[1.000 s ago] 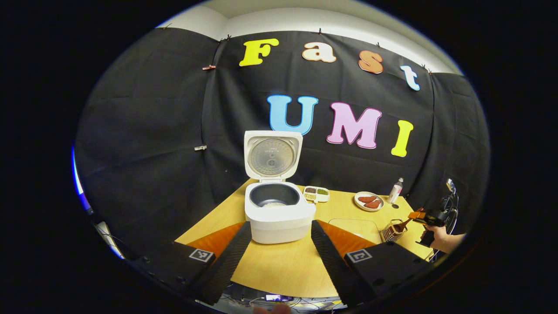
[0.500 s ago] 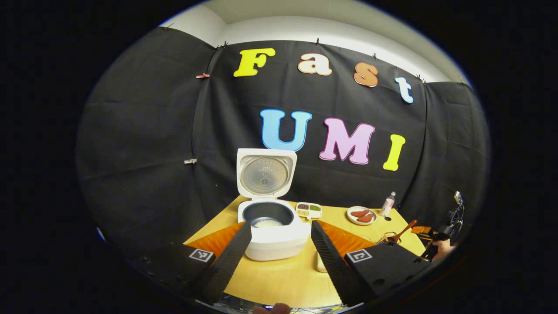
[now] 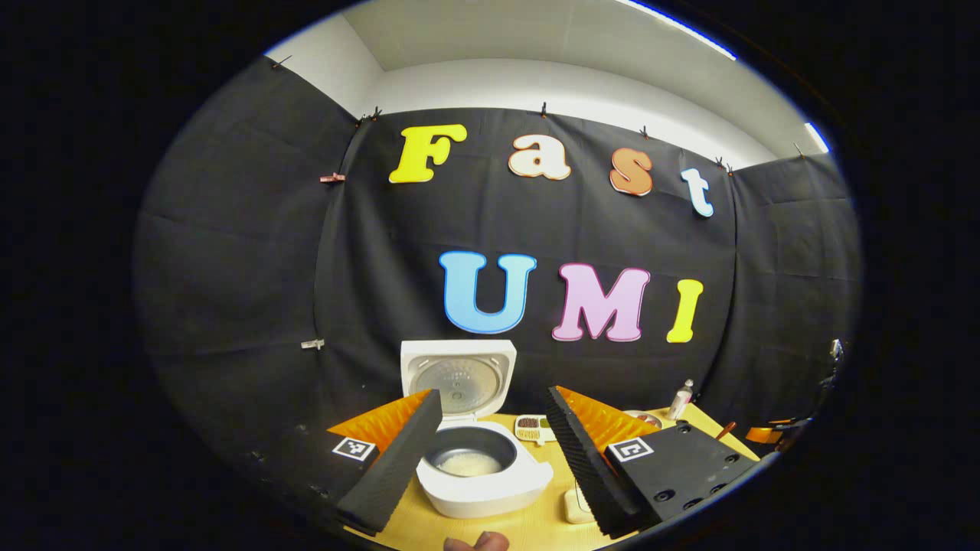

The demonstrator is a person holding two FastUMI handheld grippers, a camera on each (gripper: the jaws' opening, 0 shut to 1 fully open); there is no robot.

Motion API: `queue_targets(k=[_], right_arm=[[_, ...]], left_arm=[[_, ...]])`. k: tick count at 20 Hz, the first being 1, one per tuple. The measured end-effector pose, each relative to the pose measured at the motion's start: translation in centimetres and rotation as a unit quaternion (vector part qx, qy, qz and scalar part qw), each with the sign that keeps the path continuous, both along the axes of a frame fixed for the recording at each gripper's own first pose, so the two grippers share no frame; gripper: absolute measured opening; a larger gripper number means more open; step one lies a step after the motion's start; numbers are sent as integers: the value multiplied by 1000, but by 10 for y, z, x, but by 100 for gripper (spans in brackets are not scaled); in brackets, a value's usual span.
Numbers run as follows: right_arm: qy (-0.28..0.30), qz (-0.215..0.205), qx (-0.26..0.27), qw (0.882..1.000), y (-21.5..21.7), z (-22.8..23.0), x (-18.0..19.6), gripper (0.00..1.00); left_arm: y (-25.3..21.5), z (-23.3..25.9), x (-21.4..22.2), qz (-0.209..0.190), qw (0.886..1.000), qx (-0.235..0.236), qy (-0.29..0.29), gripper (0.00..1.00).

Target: Close the left gripper, press the button to open the rice cooker; take a wooden spoon from the chopstick holder with the right hand, scoop a spoonful of rice and pour it into the rice cooker, then put the wooden spoon back into the chopstick holder.

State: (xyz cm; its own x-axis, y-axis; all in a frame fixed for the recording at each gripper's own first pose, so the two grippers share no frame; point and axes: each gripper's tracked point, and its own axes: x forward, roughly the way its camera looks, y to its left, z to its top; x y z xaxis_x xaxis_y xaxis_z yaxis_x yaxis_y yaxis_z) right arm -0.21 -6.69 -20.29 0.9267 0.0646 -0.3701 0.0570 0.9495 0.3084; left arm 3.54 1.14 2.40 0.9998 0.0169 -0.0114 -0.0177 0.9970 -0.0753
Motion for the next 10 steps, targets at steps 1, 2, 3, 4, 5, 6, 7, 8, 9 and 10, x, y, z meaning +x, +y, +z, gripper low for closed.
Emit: queue_targets(k=[1, 2, 3, 4, 5, 6, 7, 8, 9, 10], right_arm=[[-11, 4, -10, 1000, 6, 11, -3, 98], [-21, 8, -19, 1000, 12, 21, -5, 98], [-29, 12, -27, 999, 18, 29, -9, 98], [-33, 16, -36, 999, 22, 34, -12, 98], [-36, 17, -43, 998, 25, 38, -16, 98], [-39, 18, -48, 998, 29, 41, -18, 98], [-40, 19, -55, 998, 32, 42, -21, 98], [-39, 19, -63, 997, 33, 42, -24, 98], [-38, 16, -68, 997, 34, 41, -27, 98], [-36, 13, -71, 997, 34, 40, -30, 98]], left_arm=[[4, 9, 12, -2, 1000, -5, -8, 95], [7, 16, 26, -4, 1000, -7, -17, 95], [12, 25, 39, -4, 1000, -8, -26, 95], [16, 33, 53, -4, 999, -7, -36, 95], [18, 41, 66, -7, 999, -5, -45, 95], [17, 50, 79, -10, 998, -2, -56, 95], [18, 58, 91, -12, 998, 4, -66, 95], [21, 65, 105, -12, 997, 11, -76, 94], [25, 69, 122, -10, 996, 15, -85, 94], [28, 74, 134, -6, 996, 16, -90, 94]])
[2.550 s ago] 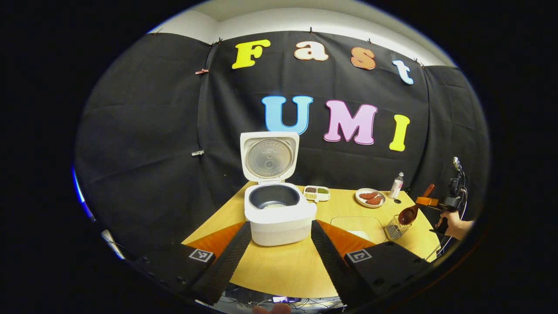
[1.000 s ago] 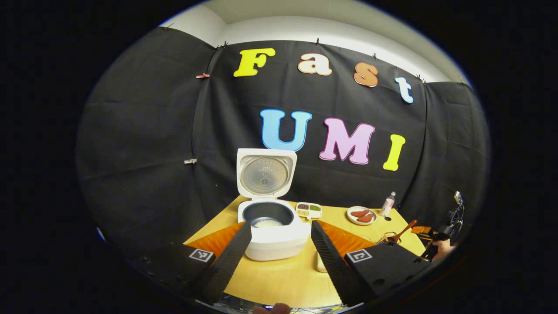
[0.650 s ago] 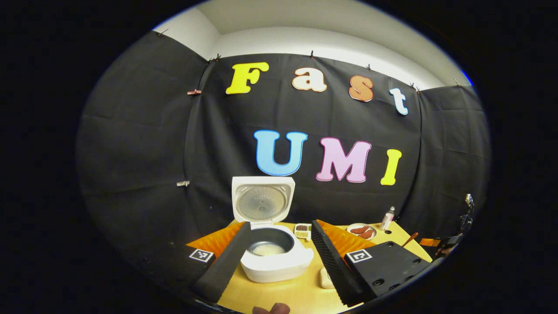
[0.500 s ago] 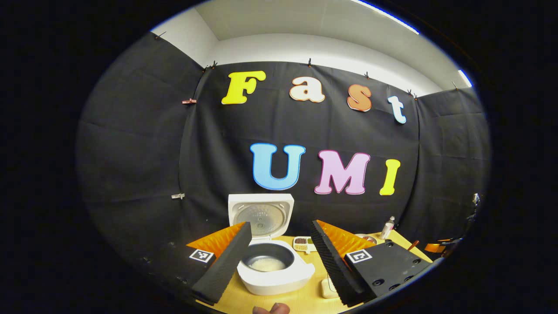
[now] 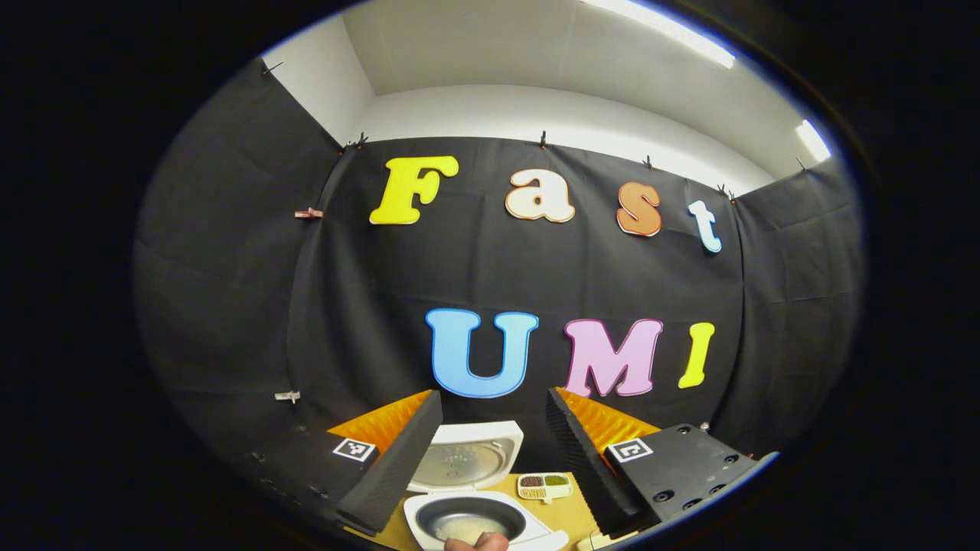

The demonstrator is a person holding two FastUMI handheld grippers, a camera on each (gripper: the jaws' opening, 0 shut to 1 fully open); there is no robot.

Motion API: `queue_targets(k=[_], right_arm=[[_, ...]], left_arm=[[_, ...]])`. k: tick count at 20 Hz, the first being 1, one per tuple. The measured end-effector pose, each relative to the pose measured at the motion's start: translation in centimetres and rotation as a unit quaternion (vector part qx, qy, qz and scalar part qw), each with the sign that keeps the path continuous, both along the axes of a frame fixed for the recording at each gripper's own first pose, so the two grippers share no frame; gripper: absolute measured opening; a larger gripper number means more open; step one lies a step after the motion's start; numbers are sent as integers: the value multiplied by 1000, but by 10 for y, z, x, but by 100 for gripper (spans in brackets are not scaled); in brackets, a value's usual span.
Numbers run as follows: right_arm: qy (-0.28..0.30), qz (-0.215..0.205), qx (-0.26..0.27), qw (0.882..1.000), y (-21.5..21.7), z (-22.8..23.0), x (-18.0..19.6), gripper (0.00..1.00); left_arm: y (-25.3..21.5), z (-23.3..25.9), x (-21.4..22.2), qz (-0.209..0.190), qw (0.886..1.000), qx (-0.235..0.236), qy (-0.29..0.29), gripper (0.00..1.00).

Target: Close the left gripper, press the button to open the rice cooker; take a wooden spoon from the chopstick holder with the right hand, scoop a spoonful of rice and pour it into the rice cooker, then put the wooden spoon back into the chopstick holder.

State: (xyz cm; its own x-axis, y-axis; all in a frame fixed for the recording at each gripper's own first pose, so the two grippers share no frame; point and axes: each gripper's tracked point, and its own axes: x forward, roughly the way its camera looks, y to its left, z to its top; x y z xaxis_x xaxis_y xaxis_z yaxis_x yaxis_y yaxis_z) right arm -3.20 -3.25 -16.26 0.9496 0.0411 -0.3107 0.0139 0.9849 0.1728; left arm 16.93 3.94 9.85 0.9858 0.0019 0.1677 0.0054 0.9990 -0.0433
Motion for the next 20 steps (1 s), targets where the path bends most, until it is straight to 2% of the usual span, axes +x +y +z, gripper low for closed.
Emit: queue_targets(k=[6, 9, 11, 15, 20], right_arm=[[15, -28, -5, 999, -6, -6, -19, 98], [22, -43, -12, 999, -12, -9, -30, 98], [28, -51, -14, 998, -14, -11, -39, 98], [35, -67, -23, 997, -18, -13, -57, 98], [52, -83, -38, 994, -25, -19, -81, 99]], left_arm=[[30, 9, 77, 32, 999, -4, -16, 94], [44, 3, 118, 45, 999, 10, -12, 94], [56, -13, 147, 59, 998, 6, 1, 94], [76, -63, 197, 81, 995, -36, 44, 94], [89, -129, 245, 94, 988, -35, 115, 95]])
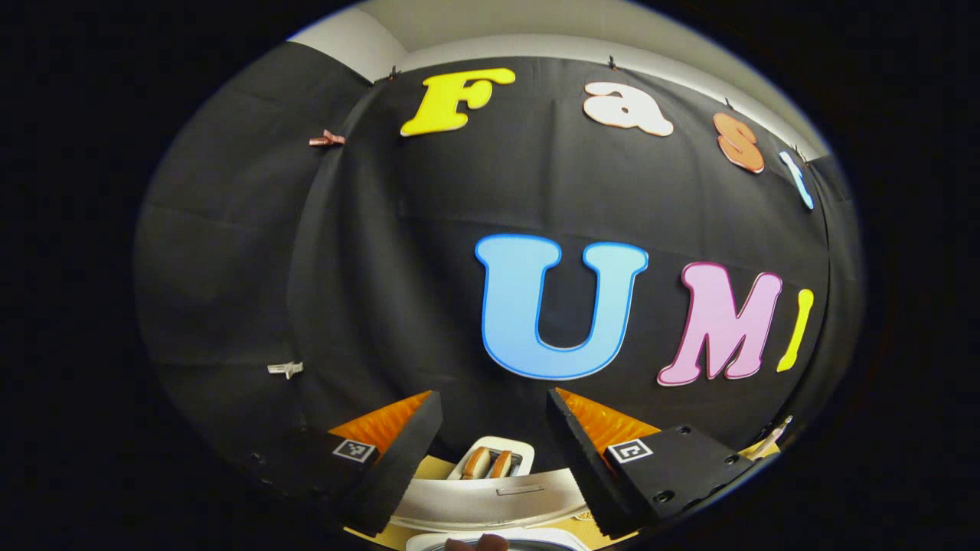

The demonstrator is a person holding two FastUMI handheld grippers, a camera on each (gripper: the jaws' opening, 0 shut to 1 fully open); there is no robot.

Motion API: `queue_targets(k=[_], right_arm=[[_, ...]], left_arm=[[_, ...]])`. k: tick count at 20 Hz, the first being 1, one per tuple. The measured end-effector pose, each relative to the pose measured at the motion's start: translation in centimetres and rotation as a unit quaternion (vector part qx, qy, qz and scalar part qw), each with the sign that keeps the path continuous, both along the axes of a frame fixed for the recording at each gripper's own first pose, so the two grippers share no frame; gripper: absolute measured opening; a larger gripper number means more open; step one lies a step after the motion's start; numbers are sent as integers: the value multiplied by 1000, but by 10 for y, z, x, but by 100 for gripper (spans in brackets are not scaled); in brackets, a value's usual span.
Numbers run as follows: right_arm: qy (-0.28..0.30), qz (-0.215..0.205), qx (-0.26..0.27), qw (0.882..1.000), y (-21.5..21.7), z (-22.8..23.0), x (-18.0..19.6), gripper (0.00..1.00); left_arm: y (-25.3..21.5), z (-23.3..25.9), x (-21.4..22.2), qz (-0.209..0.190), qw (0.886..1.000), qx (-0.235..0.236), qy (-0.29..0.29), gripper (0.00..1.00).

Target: Close the left gripper, press the button to open the rice cooker; take a wooden spoon from the chopstick holder with the right hand, scoop a spoonful of rice and pour it into the rice cooker, then put the wooden spoon back into the chopstick holder.

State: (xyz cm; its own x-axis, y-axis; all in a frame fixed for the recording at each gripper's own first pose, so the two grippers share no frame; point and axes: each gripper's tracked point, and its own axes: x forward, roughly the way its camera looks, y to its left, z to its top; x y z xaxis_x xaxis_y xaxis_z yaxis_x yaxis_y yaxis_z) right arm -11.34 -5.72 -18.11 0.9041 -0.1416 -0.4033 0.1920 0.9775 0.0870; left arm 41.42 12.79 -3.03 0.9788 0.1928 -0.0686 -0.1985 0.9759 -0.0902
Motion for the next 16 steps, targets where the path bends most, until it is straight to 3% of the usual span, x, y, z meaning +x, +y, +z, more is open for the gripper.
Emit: queue_targets(k=[2, 5, 8, 16], right_arm=[[5, -3, -2, 1000, -1, -3, -6, 99], [9, -2, -5, 1000, -1, -5, -10, 99], [8, 4, 9, 1000, 4, -4, -10, 98], [-5, 31, 21, 999, 1, 5, -1, 98]], left_arm=[[-2, -22, 8, -3, 999, -6, 32, 94], [2, -39, 6, 20, 997, 25, 76, 94], [-4, -38, -11, 25, 996, 21, 86, 96], [-46, -84, -105, 28, 992, 0, 125, 96]])
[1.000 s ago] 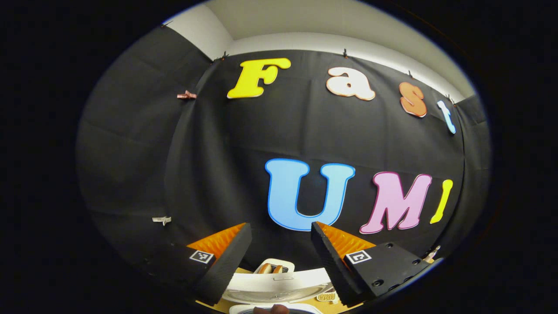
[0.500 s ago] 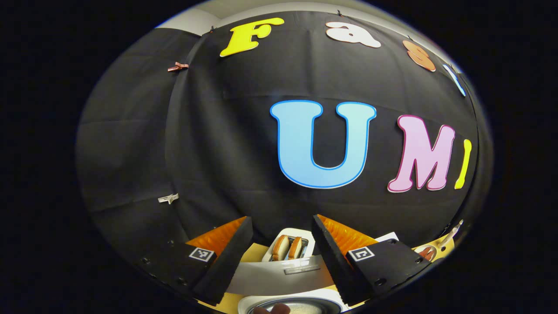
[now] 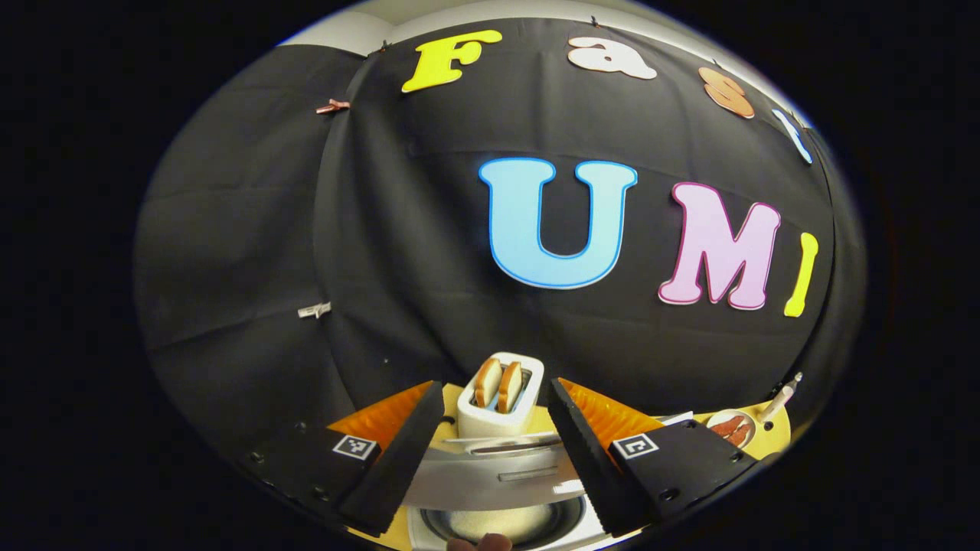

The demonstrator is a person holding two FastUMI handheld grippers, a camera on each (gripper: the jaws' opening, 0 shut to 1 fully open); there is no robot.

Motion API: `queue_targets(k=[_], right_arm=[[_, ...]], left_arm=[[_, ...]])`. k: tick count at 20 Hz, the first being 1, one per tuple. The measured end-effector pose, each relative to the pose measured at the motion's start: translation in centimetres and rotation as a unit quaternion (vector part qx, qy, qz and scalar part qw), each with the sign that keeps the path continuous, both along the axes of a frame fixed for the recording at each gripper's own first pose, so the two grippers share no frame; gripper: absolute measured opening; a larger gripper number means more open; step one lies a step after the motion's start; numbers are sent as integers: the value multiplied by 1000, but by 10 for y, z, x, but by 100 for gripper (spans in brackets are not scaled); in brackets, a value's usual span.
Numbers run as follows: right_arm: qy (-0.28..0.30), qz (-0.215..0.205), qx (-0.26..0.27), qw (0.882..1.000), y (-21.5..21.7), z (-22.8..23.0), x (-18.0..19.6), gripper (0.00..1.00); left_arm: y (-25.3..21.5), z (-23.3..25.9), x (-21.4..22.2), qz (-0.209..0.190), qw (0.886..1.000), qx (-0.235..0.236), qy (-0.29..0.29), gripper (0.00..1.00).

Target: Close the left gripper, press the button to open the rice cooker; take a wooden spoon from the chopstick holder with the right hand, scoop a spoonful of rice and pour it into the rice cooker, then put the wooden spoon back into the chopstick holder.

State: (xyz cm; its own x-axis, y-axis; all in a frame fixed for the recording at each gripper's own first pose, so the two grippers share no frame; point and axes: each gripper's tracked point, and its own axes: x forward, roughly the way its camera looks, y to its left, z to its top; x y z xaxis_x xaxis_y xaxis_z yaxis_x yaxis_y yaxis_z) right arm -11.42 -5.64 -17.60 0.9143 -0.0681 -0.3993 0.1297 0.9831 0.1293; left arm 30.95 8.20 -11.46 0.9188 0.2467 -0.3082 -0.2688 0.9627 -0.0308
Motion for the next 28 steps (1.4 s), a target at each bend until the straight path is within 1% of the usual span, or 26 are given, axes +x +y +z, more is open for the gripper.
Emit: queue_targets(k=[3, 5, 6, 7, 8, 9, 13, 17, 20, 22, 23, 24, 25, 28], right_arm=[[4, 12, -2, 1000, -3, -3, 2, 98], [8, 20, -5, 1000, -4, -6, 3, 98], [11, 24, -5, 1000, -4, -8, 3, 98], [13, 27, -5, 1000, -4, -9, 3, 98], [13, 30, -6, 999, -4, -9, 4, 98], [13, 35, -8, 999, -4, -8, 5, 99], [12, 44, -18, 999, -10, -7, 8, 99], [13, 44, -9, 999, -15, -9, 8, 98], [16, 46, -8, 999, -17, -12, 7, 98], [18, 45, -10, 999, -20, -14, 5, 99], [19, 44, -8, 999, -22, -15, 4, 99], [20, 42, -5, 999, -22, -17, 4, 99], [22, 41, -2, 999, -23, -17, 4, 99], [21, 40, 0, 999, -23, -18, 4, 99]], left_arm=[[-13, -37, -25, 4, 999, -15, 30, 97], [-15, -63, -39, 20, 999, -15, 47, 97], [-18, -74, -47, 23, 998, -15, 54, 95], [-23, -84, -52, 24, 998, -13, 57, 95], [-26, -96, -56, 22, 998, -6, 62, 99], [-27, -104, -62, 21, 998, 1, 67, 98], [-35, -138, -82, 24, 995, -13, 96, 99], [-40, -154, -96, 40, 993, -10, 106, 99], [-42, -154, -99, 53, 993, -8, 101, 99], [-45, -165, -102, 56, 992, -11, 116, 99], [-47, -161, -103, 53, 994, 3, 101, 99], [-49, -167, -102, 49, 993, 9, 106, 100], [-48, -165, -103, 44, 994, 20, 98, 99], [-47, -167, -105, 29, 994, 21, 103, 100]])
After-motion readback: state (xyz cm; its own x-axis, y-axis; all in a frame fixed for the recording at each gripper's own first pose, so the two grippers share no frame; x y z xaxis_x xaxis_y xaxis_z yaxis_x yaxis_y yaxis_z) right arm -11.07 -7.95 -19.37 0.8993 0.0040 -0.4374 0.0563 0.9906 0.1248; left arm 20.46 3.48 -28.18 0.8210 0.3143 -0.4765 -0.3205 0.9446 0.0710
